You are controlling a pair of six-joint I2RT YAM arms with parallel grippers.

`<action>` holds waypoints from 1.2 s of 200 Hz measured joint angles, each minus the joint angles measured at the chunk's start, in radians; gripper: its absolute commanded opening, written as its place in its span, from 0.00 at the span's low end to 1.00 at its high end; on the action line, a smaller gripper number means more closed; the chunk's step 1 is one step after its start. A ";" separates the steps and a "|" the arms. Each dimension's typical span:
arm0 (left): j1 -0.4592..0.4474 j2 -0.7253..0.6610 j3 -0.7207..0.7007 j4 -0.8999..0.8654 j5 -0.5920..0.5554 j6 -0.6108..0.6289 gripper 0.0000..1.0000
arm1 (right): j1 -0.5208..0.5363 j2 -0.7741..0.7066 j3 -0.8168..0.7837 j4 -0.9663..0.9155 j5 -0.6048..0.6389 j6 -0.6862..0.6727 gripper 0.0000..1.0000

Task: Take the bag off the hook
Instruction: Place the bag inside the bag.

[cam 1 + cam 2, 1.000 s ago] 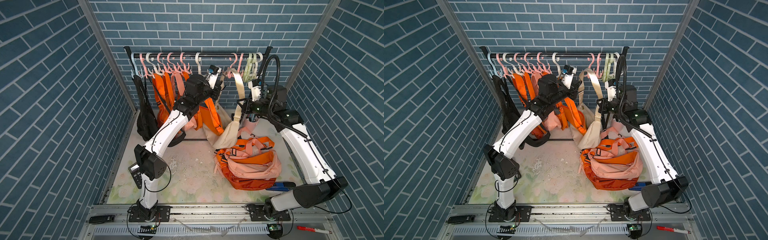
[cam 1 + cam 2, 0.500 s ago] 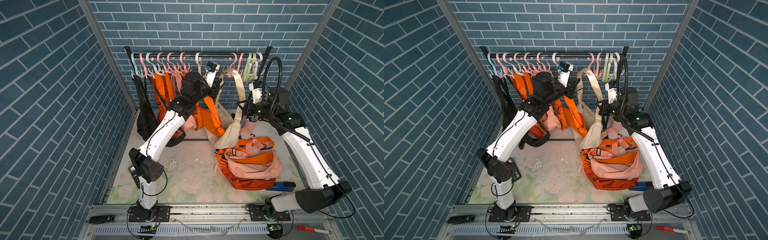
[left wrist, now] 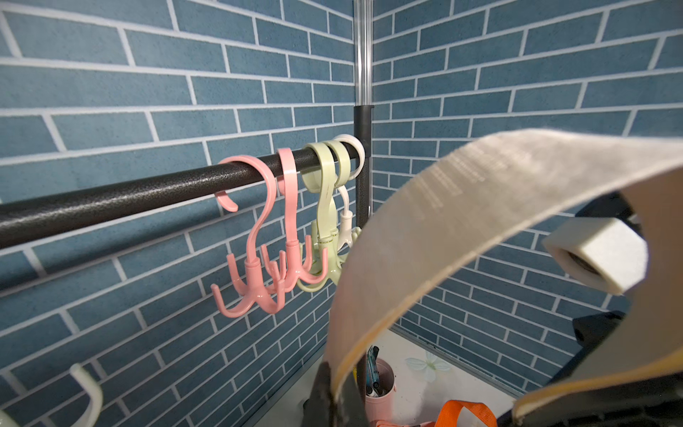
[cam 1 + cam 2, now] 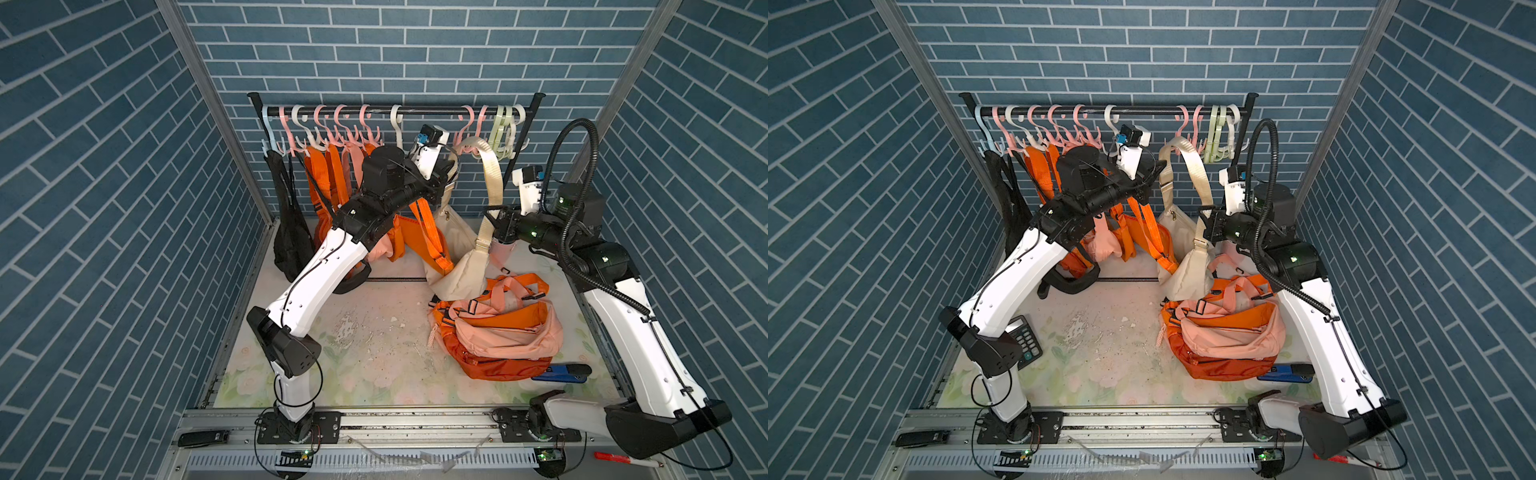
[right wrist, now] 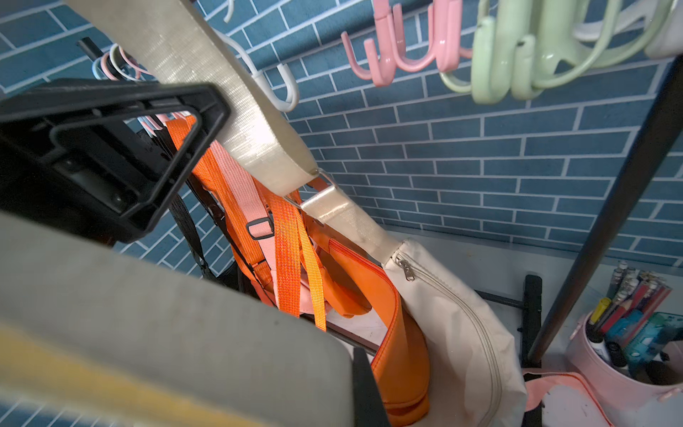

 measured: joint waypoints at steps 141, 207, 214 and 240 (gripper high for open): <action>-0.035 -0.067 -0.082 -0.022 -0.012 0.000 0.00 | 0.000 -0.047 0.034 -0.084 0.056 -0.004 0.00; -0.041 -0.070 -0.069 -0.050 -0.012 0.000 0.00 | 0.000 -0.045 0.143 -0.142 0.074 -0.024 0.00; -0.041 -0.070 -0.063 -0.052 -0.012 0.000 0.00 | 0.000 -0.045 0.154 -0.146 0.075 -0.028 0.00; -0.047 -0.070 -0.036 -0.060 -0.013 0.005 0.00 | 0.000 -0.049 0.172 -0.161 0.083 -0.031 0.00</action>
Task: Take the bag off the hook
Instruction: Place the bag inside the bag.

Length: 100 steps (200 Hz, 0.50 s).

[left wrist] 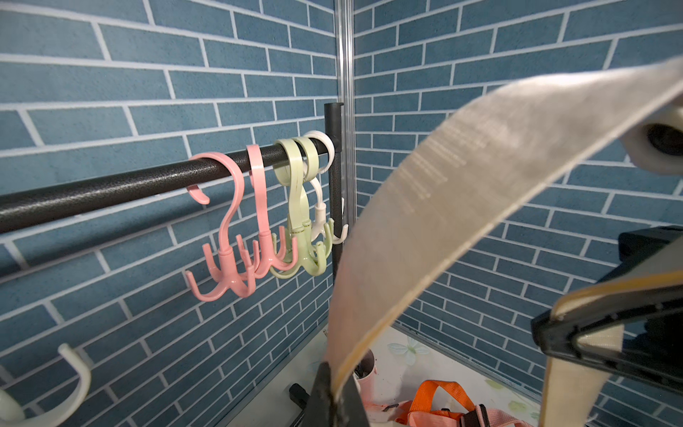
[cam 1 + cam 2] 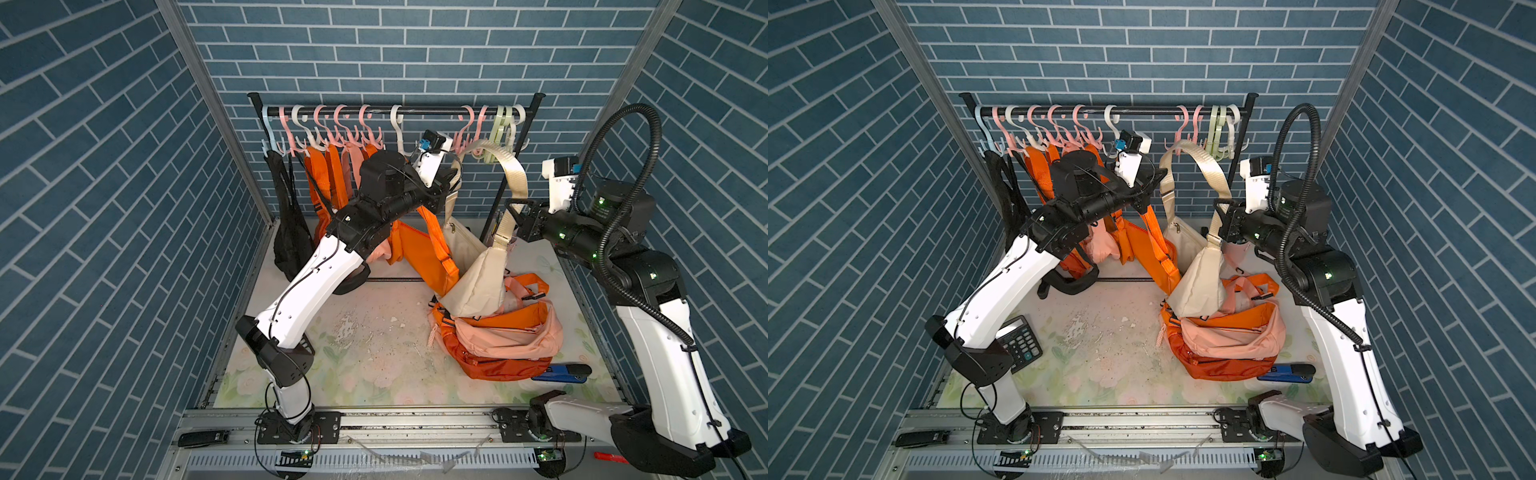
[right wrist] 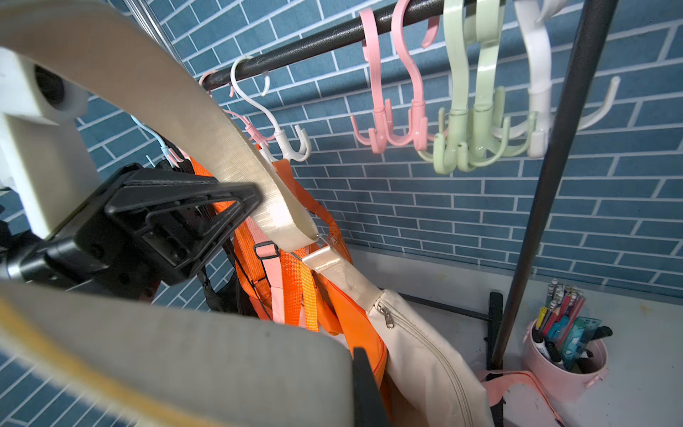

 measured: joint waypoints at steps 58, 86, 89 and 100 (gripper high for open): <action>-0.034 0.016 0.038 -0.027 -0.003 0.012 0.00 | 0.000 -0.029 0.000 -0.053 0.053 -0.026 0.00; -0.047 0.020 0.050 -0.039 -0.011 0.027 0.00 | 0.000 -0.036 0.021 -0.093 0.078 -0.038 0.00; -0.047 0.020 0.051 -0.040 -0.012 0.027 0.00 | 0.000 -0.037 0.024 -0.096 0.081 -0.042 0.00; -0.051 0.021 0.055 -0.042 -0.014 0.031 0.00 | 0.000 -0.042 0.036 -0.106 0.090 -0.045 0.00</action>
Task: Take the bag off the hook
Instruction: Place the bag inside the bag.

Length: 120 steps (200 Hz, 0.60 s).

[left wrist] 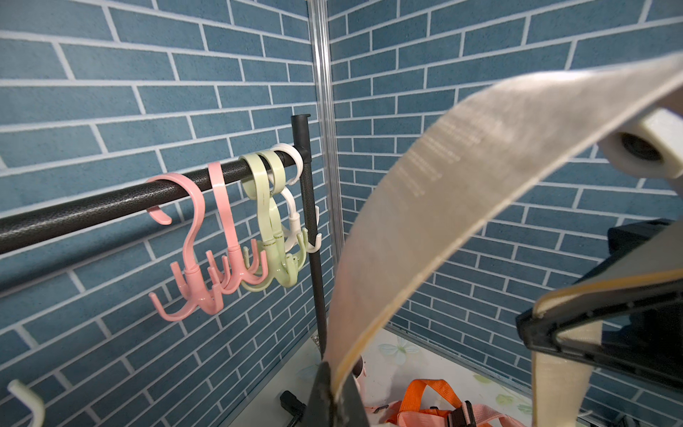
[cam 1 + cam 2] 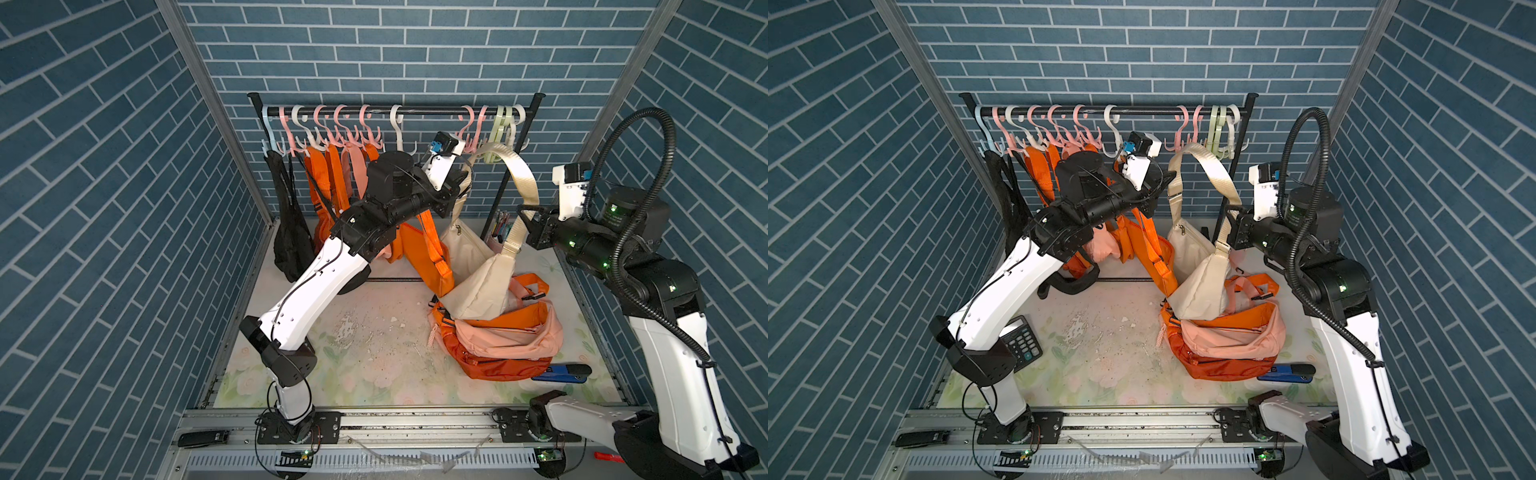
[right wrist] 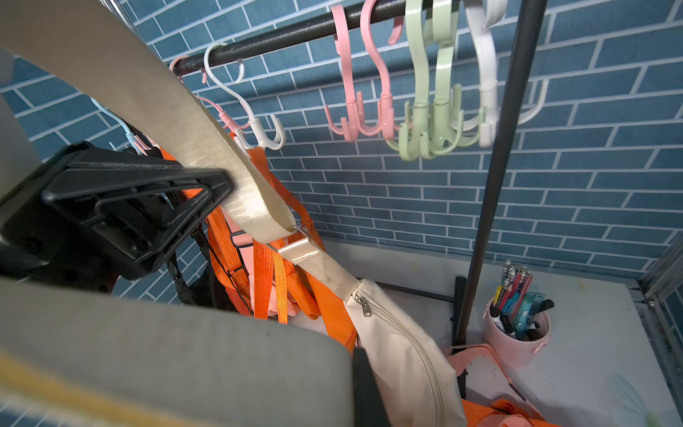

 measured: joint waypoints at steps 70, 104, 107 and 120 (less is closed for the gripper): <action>-0.027 0.014 0.031 -0.010 -0.019 0.021 0.00 | -0.001 -0.027 0.081 -0.068 0.041 -0.016 0.00; -0.040 0.011 0.035 -0.016 -0.027 0.038 0.00 | -0.001 -0.031 0.109 -0.103 0.058 -0.025 0.00; -0.041 0.011 0.035 -0.017 -0.029 0.040 0.00 | -0.001 -0.032 0.110 -0.104 0.061 -0.025 0.00; -0.045 0.001 0.028 -0.023 -0.041 0.051 0.00 | -0.001 -0.042 0.110 -0.109 0.075 -0.025 0.00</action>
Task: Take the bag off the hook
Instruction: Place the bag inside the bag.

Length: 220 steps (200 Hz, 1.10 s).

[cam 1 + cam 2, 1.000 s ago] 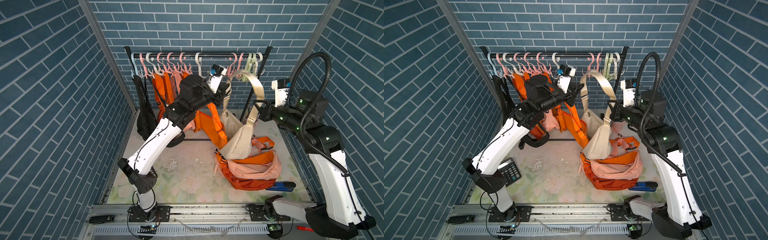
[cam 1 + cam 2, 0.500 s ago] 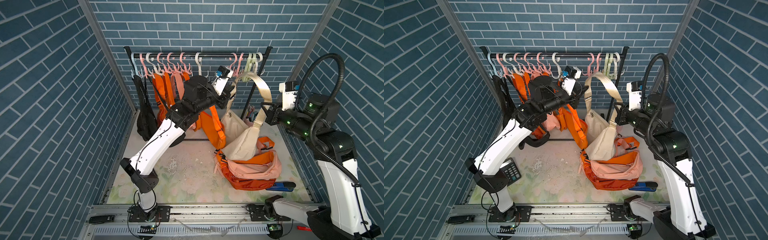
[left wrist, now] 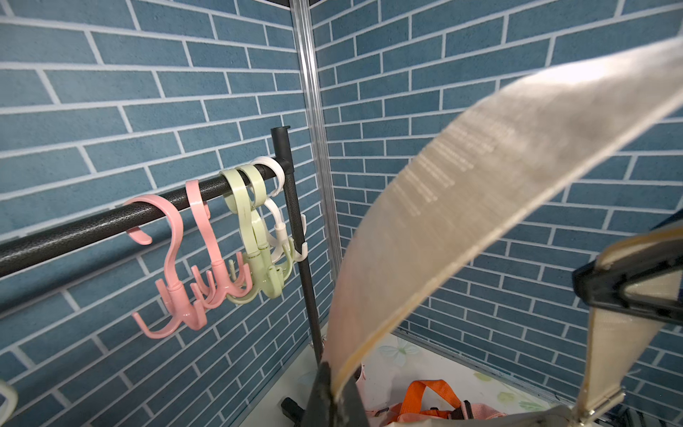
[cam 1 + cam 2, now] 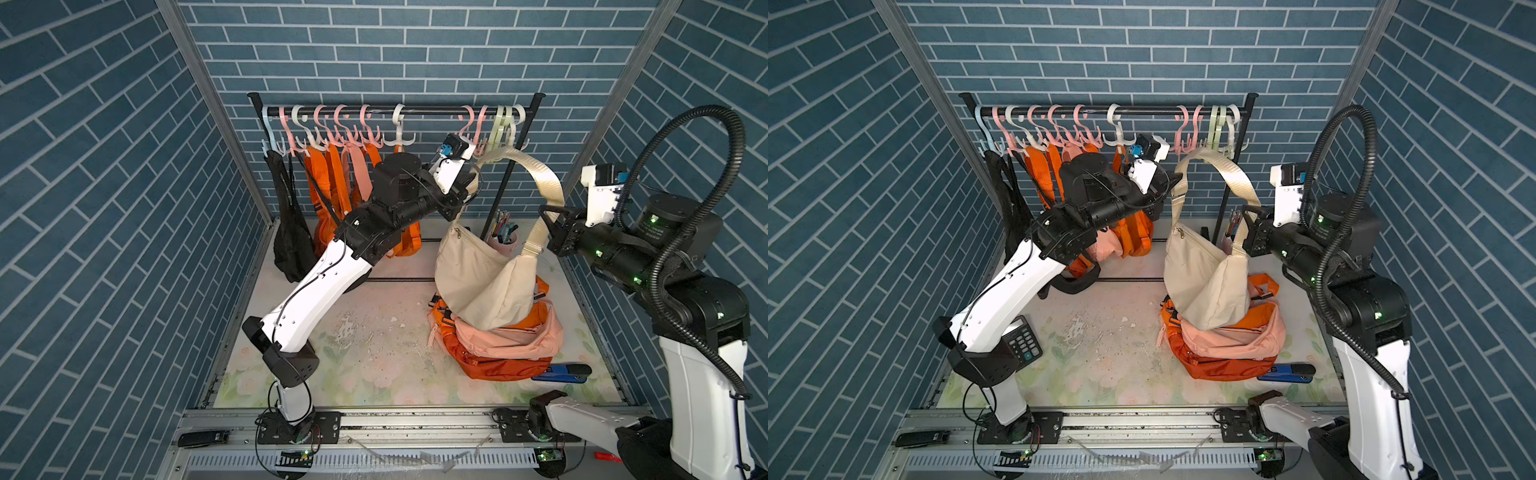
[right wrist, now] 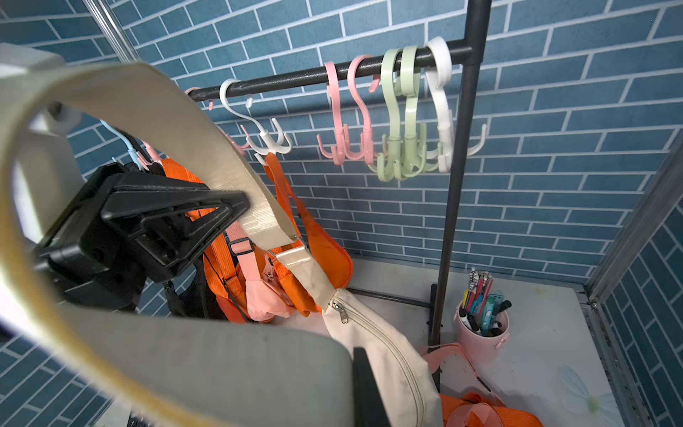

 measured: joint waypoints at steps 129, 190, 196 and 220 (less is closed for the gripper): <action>-0.200 -0.281 -0.227 -0.010 -0.206 0.166 0.00 | 0.000 -0.122 0.054 -0.146 0.190 0.009 0.00; -0.342 -0.311 -0.259 -0.031 -0.354 0.246 0.00 | 0.000 -0.183 0.090 -0.233 0.282 0.031 0.00; -0.356 -0.314 -0.261 -0.032 -0.365 0.253 0.00 | 0.000 -0.189 0.090 -0.239 0.288 0.031 0.00; -0.402 -0.329 -0.272 -0.034 -0.413 0.274 0.00 | 0.000 -0.210 0.090 -0.263 0.311 0.031 0.00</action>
